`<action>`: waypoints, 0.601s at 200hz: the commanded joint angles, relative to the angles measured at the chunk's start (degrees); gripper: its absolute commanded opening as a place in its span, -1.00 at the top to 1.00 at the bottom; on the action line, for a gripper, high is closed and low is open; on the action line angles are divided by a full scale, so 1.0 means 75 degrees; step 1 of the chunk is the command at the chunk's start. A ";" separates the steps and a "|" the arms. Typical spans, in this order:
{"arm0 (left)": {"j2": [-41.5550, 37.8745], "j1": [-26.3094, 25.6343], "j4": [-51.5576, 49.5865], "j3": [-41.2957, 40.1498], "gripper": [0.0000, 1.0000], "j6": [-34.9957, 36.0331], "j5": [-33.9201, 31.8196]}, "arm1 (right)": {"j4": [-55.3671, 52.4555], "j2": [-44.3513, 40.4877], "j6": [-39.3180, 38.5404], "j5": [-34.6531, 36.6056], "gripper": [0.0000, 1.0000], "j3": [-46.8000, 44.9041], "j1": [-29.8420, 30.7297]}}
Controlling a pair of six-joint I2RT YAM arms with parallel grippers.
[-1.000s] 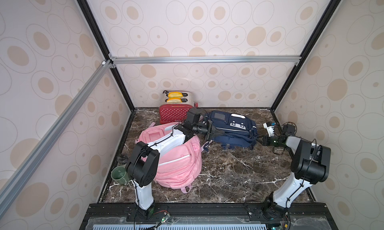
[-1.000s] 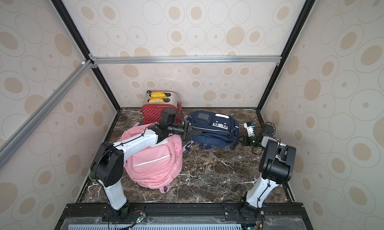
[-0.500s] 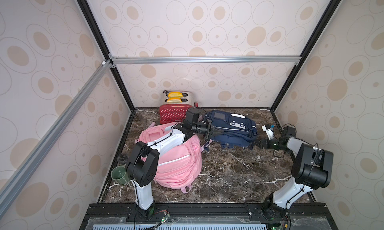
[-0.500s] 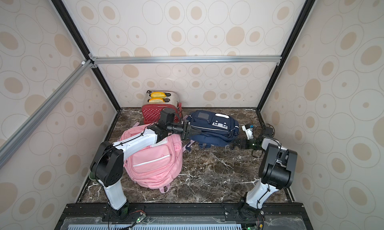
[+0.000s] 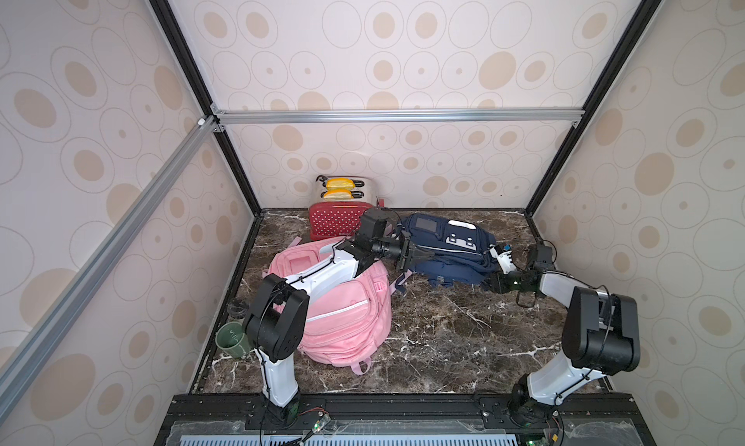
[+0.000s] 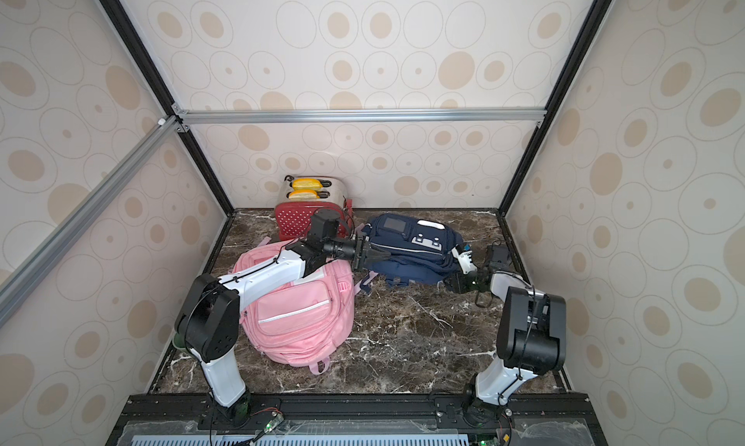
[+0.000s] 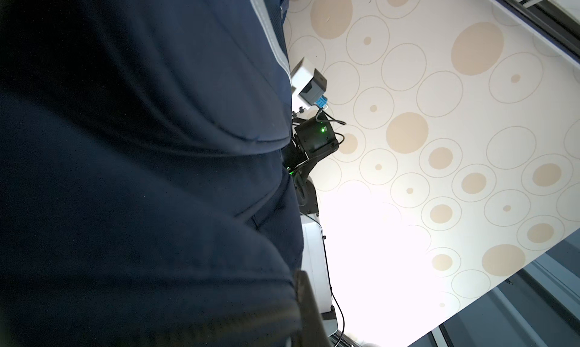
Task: Zip up the backpack
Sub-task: Adjust the backpack at the center of the board.
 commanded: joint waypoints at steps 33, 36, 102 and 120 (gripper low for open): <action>-0.0309 0.0053 0.0889 0.0232 1.00 0.0023 0.0160 | 0.0988 -0.0634 0.0462 0.2036 0.08 -0.0100 0.0163; -0.0312 0.0055 0.0884 0.0239 1.00 0.0025 0.0162 | 0.1001 -0.0669 0.0474 0.2116 0.08 -0.0104 0.0164; -0.0382 0.0053 0.0954 0.0158 1.00 0.0111 0.0161 | 0.0598 -0.0600 0.0065 0.1980 0.67 0.0363 0.0175; -0.0376 0.0055 0.1170 0.0102 1.00 -0.0020 0.0141 | 0.0527 -0.0519 0.0120 0.1577 0.92 0.0413 0.0205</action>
